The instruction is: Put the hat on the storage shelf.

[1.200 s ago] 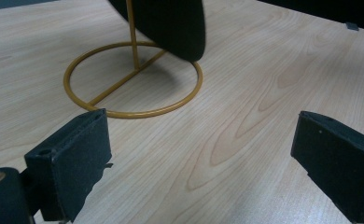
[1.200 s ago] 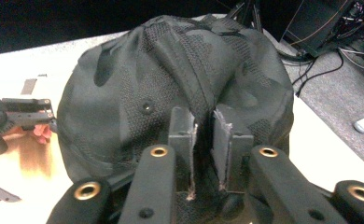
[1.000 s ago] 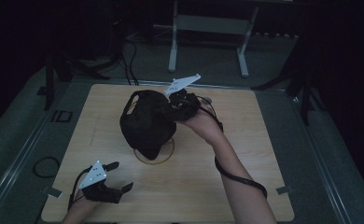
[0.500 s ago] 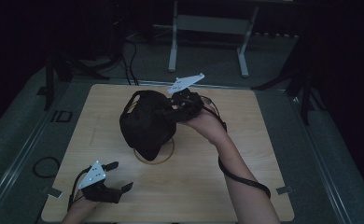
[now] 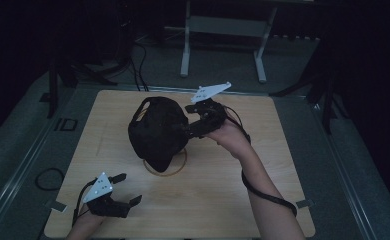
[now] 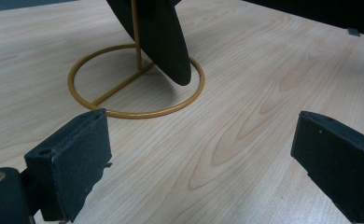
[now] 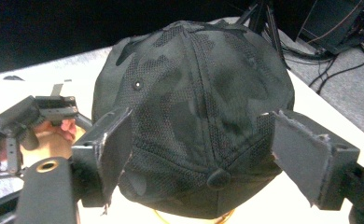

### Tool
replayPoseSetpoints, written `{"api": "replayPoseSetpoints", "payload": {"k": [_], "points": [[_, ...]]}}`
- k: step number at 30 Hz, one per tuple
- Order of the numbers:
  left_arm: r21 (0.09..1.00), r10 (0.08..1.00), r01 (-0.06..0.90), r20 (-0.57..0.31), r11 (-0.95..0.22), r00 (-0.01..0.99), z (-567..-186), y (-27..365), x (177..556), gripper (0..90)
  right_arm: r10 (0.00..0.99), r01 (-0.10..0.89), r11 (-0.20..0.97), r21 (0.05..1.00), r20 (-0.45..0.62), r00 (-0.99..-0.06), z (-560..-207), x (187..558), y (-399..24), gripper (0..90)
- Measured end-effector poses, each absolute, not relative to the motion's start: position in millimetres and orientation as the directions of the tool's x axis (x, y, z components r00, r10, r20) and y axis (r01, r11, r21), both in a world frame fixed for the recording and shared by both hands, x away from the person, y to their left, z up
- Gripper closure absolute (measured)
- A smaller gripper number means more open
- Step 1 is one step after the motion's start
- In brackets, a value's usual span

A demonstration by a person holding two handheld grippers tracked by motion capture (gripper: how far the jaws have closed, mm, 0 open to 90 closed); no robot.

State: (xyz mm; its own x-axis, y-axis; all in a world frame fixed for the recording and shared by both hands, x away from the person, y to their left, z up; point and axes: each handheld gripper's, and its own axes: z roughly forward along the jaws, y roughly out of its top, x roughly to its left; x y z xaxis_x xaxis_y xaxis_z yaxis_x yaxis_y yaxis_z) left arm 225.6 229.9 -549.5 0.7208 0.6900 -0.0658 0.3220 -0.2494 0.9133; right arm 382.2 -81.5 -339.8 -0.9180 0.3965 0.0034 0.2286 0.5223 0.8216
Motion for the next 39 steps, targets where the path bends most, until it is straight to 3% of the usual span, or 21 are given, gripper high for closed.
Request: {"api": "replayPoseSetpoints", "payload": {"k": [16, 39], "points": [[0.916, 0.696, 0.320, -0.067, -0.241, 0.715, -549, 233, 224, 5.3, 0.428, 0.172, 0.526, 0.833, -0.085, -0.900, -357, 373, -101, 14.0], [0.923, 0.704, 0.312, -0.068, -0.224, 0.707, -548, 236, 223, 5.3, 0.453, 0.189, 0.524, 0.831, -0.084, -0.887, -397, 362, -126, 14.0]]}}
